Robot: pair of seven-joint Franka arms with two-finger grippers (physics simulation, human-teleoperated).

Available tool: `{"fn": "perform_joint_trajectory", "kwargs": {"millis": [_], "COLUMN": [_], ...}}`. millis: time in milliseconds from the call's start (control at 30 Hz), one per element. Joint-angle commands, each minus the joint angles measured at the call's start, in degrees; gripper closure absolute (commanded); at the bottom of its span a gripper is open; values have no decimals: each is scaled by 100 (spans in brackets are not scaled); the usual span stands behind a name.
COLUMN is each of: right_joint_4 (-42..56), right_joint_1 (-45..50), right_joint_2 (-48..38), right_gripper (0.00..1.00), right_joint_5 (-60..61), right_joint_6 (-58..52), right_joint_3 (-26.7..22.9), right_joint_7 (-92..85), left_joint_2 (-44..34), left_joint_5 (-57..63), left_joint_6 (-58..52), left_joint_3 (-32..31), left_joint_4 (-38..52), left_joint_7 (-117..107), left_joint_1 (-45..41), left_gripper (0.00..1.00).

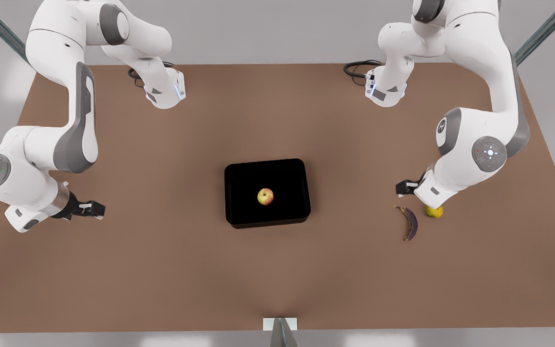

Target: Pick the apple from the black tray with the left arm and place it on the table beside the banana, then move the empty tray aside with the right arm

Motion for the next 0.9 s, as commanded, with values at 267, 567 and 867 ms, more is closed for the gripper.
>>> {"fn": "perform_joint_trajectory", "kwargs": {"millis": [267,567,867], "right_joint_4": [300,546,546], "right_joint_1": [-193,-123,-114], "right_joint_2": [1175,340,358], "right_gripper": [0,0,0], "right_joint_5": [18,36,18], "right_joint_6": [599,-579,-579], "right_joint_3": [-17,18,27], "right_joint_7": [-225,-190,-172], "left_joint_2": [612,2871,3108], "left_joint_5": [57,400,576], "left_joint_6": [551,1632,1790], "left_joint_3": [-167,-131,-131], "left_joint_4": [706,2288,2051], "left_joint_7": [-3139,-6506,-6725], "left_joint_1": [-2000,-3460,-3618], "left_gripper": [0,0,0]}}
